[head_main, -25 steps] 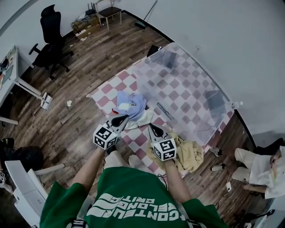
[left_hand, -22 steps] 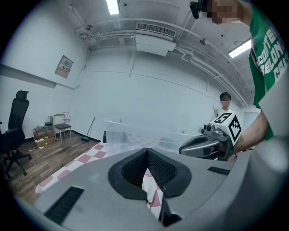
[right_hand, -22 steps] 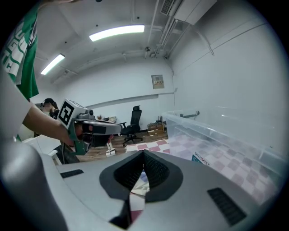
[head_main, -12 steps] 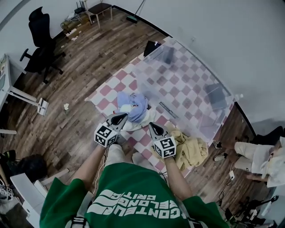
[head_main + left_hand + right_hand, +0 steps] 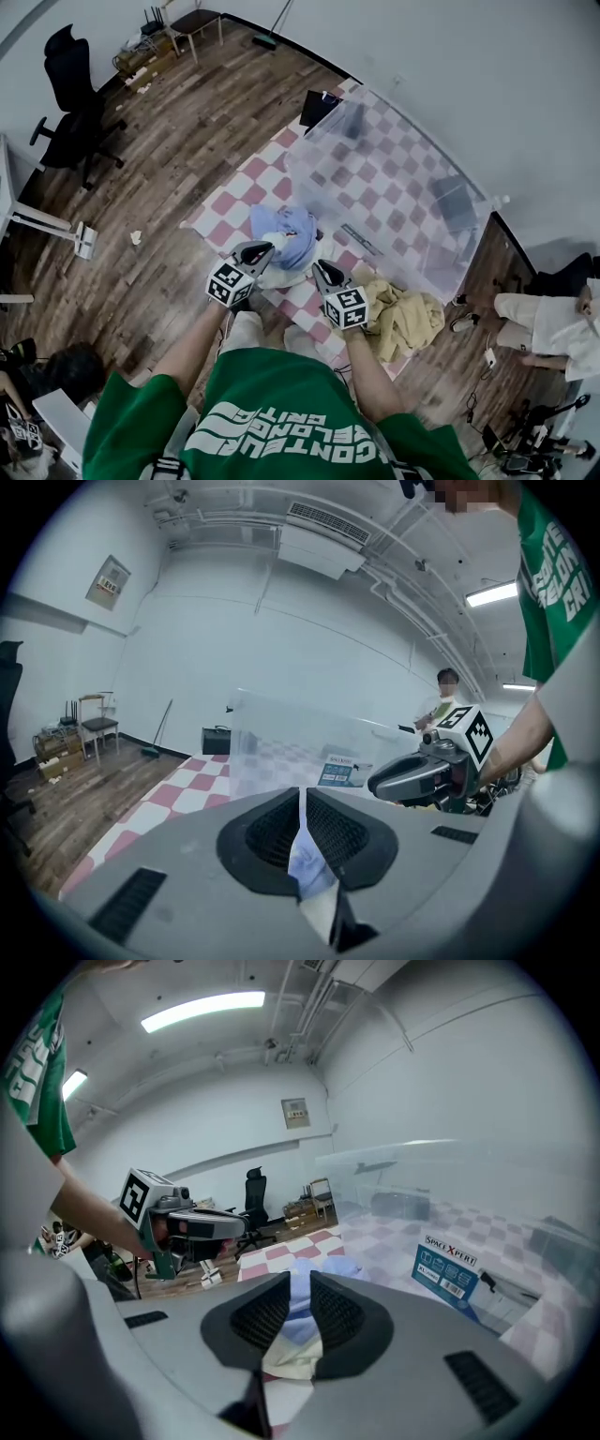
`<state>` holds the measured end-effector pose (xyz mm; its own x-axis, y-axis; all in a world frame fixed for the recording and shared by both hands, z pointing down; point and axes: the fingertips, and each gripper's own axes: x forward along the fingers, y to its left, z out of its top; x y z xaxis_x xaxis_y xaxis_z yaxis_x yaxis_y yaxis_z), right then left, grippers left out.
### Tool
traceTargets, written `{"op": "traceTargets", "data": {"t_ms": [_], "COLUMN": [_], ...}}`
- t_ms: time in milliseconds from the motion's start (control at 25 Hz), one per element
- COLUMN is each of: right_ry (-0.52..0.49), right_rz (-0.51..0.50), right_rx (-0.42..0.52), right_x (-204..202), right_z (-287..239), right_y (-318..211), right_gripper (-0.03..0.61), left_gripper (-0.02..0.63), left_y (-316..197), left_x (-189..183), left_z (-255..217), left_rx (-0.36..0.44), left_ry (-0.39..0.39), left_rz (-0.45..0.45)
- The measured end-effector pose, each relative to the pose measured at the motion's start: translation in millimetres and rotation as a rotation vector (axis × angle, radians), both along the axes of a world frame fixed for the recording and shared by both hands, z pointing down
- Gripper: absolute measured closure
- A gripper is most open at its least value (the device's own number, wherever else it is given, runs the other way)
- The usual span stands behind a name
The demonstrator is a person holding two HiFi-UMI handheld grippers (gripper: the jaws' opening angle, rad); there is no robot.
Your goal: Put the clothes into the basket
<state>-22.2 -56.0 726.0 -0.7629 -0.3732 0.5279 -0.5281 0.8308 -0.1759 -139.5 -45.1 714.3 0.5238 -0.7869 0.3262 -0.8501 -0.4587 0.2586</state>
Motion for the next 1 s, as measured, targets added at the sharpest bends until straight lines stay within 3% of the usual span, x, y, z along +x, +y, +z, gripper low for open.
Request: {"op": "traceTargets", "data": {"t_ms": [80, 240, 360, 600, 1000], "right_ry": [0.006, 0.040, 0.076, 0.115, 0.181], "right_rz": [0.003, 0.009, 0.005, 0.055, 0.113], "right_rx": [-0.021, -0.051, -0.066, -0.109, -0.193], "right_x": [-4, -11, -14, -18, -12], "right_z": [9, 31, 52, 86, 129], "right_y": [-3, -8, -13, -29, -41], "right_gripper": [0.465, 0.373, 0.298, 0.241, 0.216], "left_gripper": [0.602, 0.369, 0.297, 0.230, 0.204], "left_y": [-6, -17, -22, -31, -37], "left_x": [-4, -8, -6, -2, -4], "left_z": [10, 35, 58, 106, 158], "left_rx": [-0.022, -0.052, -0.092, -0.203, -0.370], "left_ry": [-0.007, -0.031, -0.055, -0.075, -0.104], "left_rz": [0.012, 0.051, 0.104, 0.191, 0.274]}}
